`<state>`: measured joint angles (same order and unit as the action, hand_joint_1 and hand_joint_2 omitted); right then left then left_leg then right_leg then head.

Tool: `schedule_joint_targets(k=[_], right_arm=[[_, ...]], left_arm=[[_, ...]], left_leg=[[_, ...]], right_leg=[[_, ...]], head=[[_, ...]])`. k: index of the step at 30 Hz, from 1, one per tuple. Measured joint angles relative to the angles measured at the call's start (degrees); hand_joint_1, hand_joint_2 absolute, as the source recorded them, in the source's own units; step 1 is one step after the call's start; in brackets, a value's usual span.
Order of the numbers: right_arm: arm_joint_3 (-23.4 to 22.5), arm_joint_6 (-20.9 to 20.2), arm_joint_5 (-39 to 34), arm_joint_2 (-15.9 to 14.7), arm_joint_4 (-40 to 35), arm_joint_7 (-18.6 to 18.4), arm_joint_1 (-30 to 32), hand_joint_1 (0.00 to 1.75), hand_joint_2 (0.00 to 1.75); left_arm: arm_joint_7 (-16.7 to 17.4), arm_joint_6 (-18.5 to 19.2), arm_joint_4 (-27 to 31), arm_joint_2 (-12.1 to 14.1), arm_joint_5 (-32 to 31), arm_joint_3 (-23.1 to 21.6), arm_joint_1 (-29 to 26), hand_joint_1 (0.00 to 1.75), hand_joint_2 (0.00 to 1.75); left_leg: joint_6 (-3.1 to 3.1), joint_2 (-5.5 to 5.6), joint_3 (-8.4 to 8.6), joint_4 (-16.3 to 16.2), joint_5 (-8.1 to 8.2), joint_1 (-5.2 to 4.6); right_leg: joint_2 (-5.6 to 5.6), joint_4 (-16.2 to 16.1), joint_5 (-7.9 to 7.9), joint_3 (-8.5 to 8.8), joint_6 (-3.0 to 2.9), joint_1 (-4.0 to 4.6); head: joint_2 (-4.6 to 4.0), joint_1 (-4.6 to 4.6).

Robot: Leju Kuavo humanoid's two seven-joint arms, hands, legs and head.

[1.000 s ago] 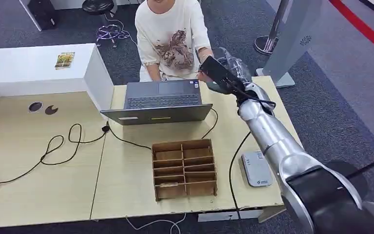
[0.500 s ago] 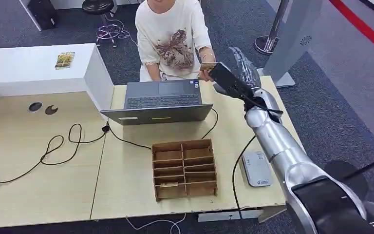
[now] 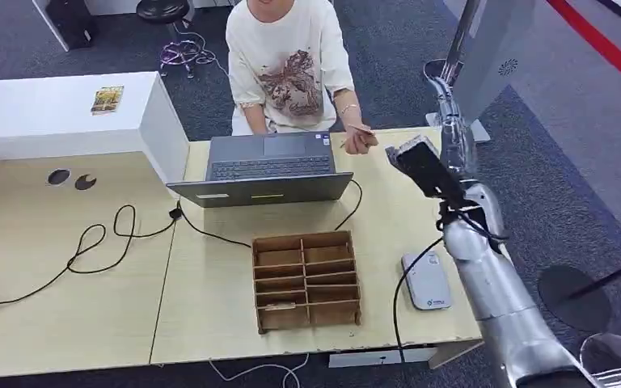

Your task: Pass the card to the sensor for recognition and then transmit it.

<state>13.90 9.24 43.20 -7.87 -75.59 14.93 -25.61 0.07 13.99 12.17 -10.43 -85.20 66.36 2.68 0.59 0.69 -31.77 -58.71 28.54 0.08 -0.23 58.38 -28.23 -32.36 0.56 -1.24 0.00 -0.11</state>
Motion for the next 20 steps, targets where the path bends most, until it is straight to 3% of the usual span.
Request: schedule_joint_targets(k=[5,13,17,20], right_arm=[[-5.08,-1.79,-5.28,-1.09,-10.27,5.21,8.32,0.0,1.75],[-10.82,-5.86,-13.0,-2.23,-19.8,12.04,19.1,0.0,1.75],[-13.09,-13.49,-22.41,-2.45,-23.14,14.53,24.29,0.0,1.75],[-14.22,-22.06,-31.28,-4.13,-24.77,16.51,29.07,0.0,1.75]], left_arm=[[0.0,-0.24,0.0,-0.07,0.72,0.0,-0.18,0.0,1.75],[0.35,-0.65,0.02,-0.2,1.57,0.22,-0.3,0.0,1.75],[0.35,-0.83,0.02,-0.35,1.92,0.46,-0.3,0.0,1.75],[0.35,-0.94,0.02,-0.35,2.12,0.5,-0.34,0.0,1.75]], left_leg=[[-0.02,-0.01,-0.02,0.0,0.05,0.0],[-0.02,-0.01,-0.01,0.0,0.04,0.0],[-0.02,-0.02,-0.01,0.0,0.05,0.0],[-0.02,0.01,-0.05,0.01,0.06,0.0]], right_leg=[[0.01,-0.02,-0.01,-0.03,0.01,-0.01],[0.02,-0.03,0.0,-0.01,0.01,0.0],[0.02,-0.03,-0.01,-0.03,0.01,0.0],[-0.02,-0.05,-0.05,-0.03,0.05,-0.01]], head=[[0.0,-0.02],[0.02,-0.02],[0.02,-0.02],[0.02,0.0]])
